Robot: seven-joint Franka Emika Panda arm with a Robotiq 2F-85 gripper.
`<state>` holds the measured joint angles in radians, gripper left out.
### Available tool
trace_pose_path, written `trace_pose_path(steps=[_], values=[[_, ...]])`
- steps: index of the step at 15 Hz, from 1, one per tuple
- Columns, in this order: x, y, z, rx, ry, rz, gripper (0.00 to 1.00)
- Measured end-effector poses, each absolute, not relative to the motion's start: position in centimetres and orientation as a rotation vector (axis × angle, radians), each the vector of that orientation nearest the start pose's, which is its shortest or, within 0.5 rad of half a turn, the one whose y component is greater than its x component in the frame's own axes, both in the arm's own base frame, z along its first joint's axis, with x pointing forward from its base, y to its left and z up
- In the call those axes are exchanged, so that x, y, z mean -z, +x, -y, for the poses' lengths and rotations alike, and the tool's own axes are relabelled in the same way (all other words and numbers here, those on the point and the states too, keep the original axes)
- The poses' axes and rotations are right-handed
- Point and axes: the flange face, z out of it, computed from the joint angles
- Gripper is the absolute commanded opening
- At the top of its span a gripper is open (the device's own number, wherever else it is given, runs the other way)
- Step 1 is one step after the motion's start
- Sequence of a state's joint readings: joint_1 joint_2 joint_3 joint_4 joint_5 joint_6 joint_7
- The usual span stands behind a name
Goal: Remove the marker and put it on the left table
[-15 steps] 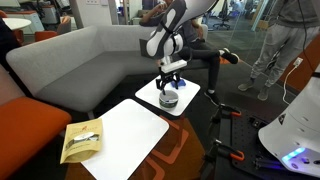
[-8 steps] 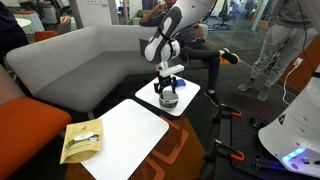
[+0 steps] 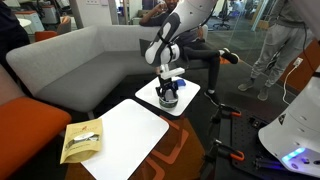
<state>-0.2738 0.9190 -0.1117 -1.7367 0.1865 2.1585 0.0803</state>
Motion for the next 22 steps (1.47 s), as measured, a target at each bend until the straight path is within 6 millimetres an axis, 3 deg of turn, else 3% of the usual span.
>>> trace_pose_path(steps=[1, 3, 4, 5, 8, 9, 10, 12, 22], values=[[-2.3, 54.1, 21.4, -0.729, -2.816, -0.847, 0.52], [-2.0, 54.0, 21.5, -0.753, -2.798, -0.837, 0.47], [-1.9, 53.9, 21.7, -0.767, -2.789, -0.839, 0.38], [-1.8, 53.8, 21.8, -0.782, -2.779, -0.841, 0.43], [-1.7, 53.6, 22.1, -0.811, -2.761, -0.846, 0.37], [-1.7, 53.7, 22.2, -0.815, -2.757, -0.847, 0.28], [-1.6, 53.7, 22.3, -0.817, -2.755, -0.848, 0.12], [-1.7, 53.7, 22.4, -0.813, -2.754, -0.851, 0.00], [-2.8, 53.8, 23.9, -0.769, -2.735, -0.874, 0.03]])
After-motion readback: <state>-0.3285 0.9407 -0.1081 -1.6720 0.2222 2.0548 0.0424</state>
